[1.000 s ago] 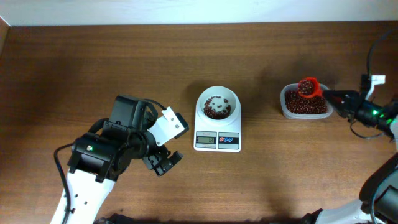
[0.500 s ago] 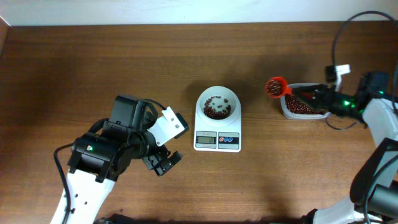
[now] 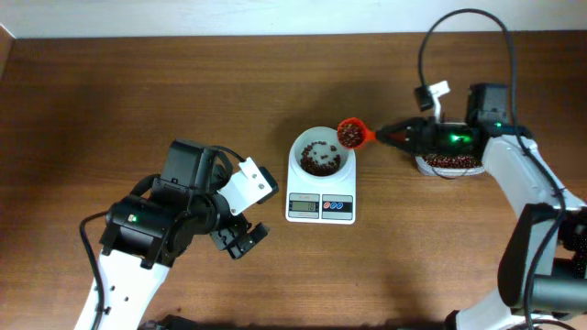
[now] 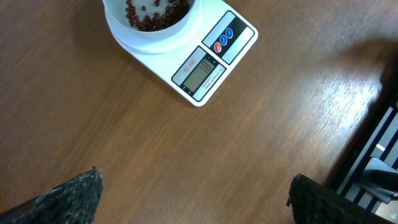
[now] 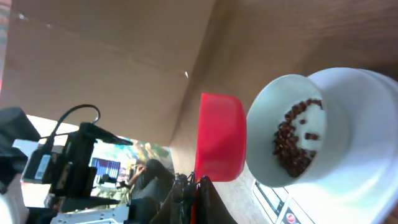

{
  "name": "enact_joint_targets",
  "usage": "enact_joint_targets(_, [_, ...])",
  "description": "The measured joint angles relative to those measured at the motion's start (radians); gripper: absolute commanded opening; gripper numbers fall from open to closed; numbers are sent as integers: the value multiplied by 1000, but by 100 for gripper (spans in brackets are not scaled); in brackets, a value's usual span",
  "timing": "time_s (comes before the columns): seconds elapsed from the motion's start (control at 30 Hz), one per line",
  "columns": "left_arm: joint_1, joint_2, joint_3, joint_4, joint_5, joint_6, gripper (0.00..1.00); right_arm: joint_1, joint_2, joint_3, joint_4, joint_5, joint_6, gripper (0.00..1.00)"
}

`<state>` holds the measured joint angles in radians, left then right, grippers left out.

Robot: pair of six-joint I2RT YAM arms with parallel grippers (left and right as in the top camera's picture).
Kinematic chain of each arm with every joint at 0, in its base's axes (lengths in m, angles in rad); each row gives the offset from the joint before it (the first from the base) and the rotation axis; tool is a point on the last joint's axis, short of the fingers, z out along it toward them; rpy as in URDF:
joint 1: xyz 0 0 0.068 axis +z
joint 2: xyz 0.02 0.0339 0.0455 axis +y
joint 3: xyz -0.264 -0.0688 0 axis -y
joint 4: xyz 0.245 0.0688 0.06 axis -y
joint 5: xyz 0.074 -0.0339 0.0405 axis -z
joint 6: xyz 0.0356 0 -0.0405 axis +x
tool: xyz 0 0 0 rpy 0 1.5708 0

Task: Scoop and weigh 50g on scale
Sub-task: 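Lift the filled scoop and swing it toward the scale bowl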

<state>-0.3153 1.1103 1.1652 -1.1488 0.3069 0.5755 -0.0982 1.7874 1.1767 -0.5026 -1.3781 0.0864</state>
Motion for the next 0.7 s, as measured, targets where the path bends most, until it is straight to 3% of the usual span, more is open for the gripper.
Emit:
enact_joint_targets(0.37, [0,0,0,0,0,0,99,148,0,-1,142,134,46,4])
enact_joint_targets(0.7, [0,0,0,0,0,0,99,177,0,-1,201,243,-119,4])
